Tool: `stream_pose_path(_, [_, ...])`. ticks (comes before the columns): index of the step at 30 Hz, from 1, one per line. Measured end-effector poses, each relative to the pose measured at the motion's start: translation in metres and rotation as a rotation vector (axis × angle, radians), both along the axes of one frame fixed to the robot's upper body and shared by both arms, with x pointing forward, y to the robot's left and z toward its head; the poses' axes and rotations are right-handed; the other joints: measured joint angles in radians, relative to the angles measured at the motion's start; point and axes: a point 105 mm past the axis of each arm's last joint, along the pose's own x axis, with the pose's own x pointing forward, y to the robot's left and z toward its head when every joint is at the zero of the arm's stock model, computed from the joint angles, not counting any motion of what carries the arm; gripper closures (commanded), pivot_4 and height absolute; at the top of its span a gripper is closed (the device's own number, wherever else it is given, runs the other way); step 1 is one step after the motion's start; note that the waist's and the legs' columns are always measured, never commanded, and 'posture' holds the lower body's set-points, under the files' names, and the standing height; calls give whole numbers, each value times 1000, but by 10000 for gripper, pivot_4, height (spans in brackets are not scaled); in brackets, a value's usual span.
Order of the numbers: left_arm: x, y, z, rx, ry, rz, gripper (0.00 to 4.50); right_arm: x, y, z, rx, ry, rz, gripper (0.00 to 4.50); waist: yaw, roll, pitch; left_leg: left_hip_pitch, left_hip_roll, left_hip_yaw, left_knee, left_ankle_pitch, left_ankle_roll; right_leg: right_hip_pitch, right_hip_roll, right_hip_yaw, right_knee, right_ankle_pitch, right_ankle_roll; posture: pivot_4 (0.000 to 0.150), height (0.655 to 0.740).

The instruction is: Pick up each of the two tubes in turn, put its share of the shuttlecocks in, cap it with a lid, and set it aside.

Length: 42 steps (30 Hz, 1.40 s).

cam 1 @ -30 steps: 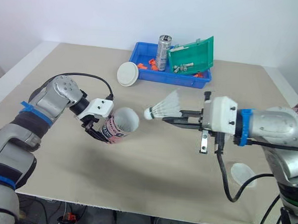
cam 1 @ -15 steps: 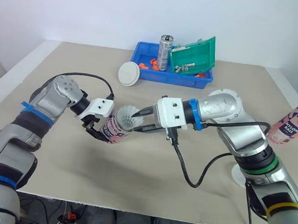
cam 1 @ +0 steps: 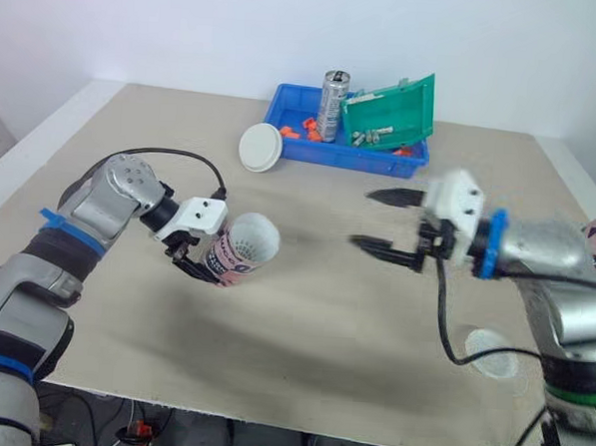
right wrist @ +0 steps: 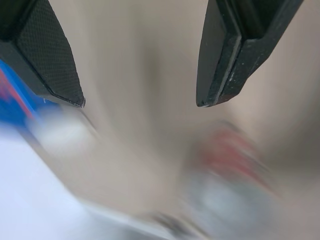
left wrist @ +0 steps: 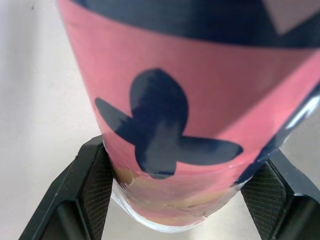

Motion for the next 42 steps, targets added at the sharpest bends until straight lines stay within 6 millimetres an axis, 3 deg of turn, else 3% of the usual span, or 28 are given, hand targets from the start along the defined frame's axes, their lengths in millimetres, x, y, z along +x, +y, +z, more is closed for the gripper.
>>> stream_pose_path(1, [0,0,0,2,-1,0,11253,5,-19,-10,25,13,-111,6698,0,0,0,1,0,0,0,0,0,1,0,0,0,0,0,1500,7061])
stream_pose_path(2, [0,0,0,2,-2,0,11253,6,-25,-12,32,17,-141,6698,-1,0,0,1,0,0,0,0,0,1,0,0,0,0,0,1500,7061])
stream_pose_path(3, [-1,2,0,3,-3,5,11253,13,-60,-32,56,49,-336,6698,-2,2,0,1,0,0,0,0,0,1,0,1,0,0,0,1500,7061])
stream_pose_path(8, [0,1,-1,7,-8,7,11253,20,-87,-53,78,57,-503,6698,-5,2,0,3,0,1,1,0,0,2,1,1,0,-1,-2,1500,7061])
stream_pose_path(11, [1,0,-1,3,-8,6,11253,26,-106,-77,93,107,-608,6698,-5,2,0,2,-1,2,2,0,0,2,0,3,0,-1,-2,1500,7061])
stream_pose_path(20, [1,-1,-1,3,-6,3,11253,57,-128,-79,106,95,-693,6698,-6,3,0,2,-2,1,2,0,0,2,0,4,0,-1,-1,1500,7061])
stream_pose_path(28, [1,-1,-1,2,-5,0,11253,79,-113,-80,128,112,-644,6698,-6,3,0,2,-2,1,1,0,0,2,0,4,0,-1,1,1500,7061])
stream_pose_path(31, [1,-1,-1,4,-5,0,11253,89,-112,-80,127,122,-648,14338,-8,3,0,2,-3,1,1,0,1,2,0,5,0,-1,0,1500,7061])
stream_pose_path(37, [0,-1,0,9,-8,-3,11253,95,-107,-77,124,106,-614,44591,-8,3,0,2,-3,1,1,0,1,3,0,5,0,1,3,1500,7061])
stream_pose_path(42, [0,-1,-1,7,-10,-4,11253,88,-106,-78,106,87,-587,44591,-7,3,0,2,-3,0,0,0,1,3,0,5,0,1,3,1500,7061])
